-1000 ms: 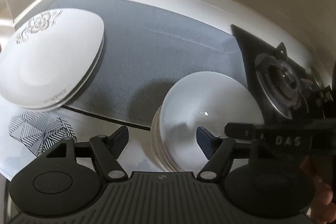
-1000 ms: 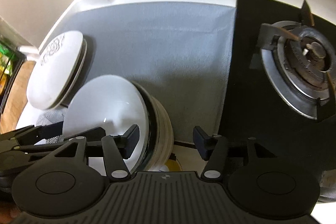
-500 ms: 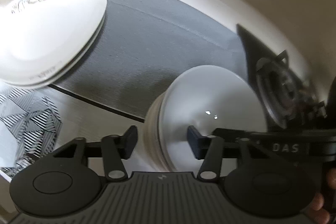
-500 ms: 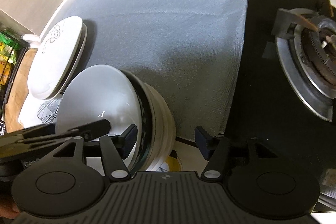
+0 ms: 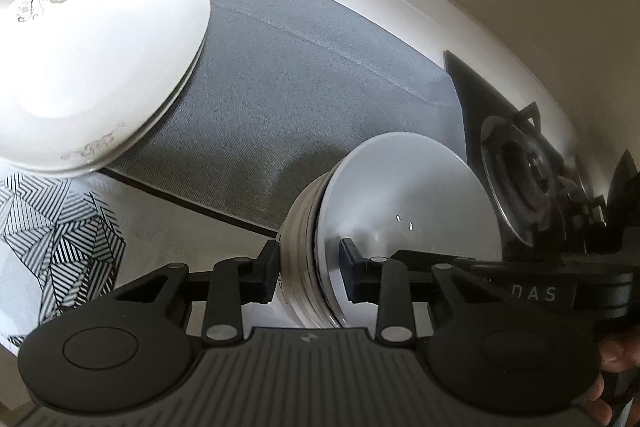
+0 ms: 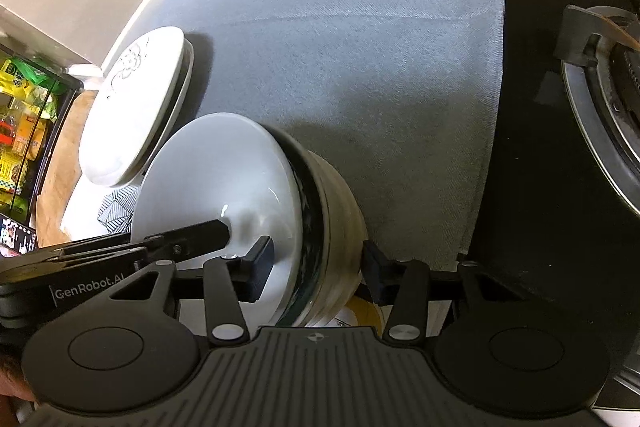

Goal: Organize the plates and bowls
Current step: 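Lift the bowl stack with both grippers and carry it toward the flower-print plate stack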

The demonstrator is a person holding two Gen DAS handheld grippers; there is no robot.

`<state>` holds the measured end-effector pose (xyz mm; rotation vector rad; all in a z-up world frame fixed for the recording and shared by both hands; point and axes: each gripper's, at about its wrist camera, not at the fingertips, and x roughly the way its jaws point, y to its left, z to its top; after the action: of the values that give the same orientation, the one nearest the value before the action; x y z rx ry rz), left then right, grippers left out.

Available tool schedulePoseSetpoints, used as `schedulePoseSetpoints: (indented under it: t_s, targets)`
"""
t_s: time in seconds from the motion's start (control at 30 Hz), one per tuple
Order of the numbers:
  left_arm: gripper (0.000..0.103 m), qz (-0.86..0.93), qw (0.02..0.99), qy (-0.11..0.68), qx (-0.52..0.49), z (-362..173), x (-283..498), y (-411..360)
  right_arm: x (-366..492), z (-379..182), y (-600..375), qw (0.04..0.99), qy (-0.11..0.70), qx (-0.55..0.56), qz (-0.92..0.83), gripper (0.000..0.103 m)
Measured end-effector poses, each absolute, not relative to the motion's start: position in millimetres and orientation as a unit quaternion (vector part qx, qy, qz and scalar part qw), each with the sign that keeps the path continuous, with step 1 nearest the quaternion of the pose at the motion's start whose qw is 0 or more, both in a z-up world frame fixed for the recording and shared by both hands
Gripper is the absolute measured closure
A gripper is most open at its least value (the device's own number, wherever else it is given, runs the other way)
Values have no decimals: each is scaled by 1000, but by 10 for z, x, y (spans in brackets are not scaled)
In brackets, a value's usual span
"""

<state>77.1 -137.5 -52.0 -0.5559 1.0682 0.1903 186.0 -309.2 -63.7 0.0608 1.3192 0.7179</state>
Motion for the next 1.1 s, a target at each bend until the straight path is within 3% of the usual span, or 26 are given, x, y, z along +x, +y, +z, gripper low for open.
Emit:
schedulePoseSetpoints:
  t_s: [0.63,1.1]
  targets:
    - [65,-6,842,509,-182,-532,963,-1239,1650,-611,-3158,772,570,98,262,60]
    - [66,-81,877,449,-152,-70,1070,-832,1487,-147,-2948,834,507,138,166,61]
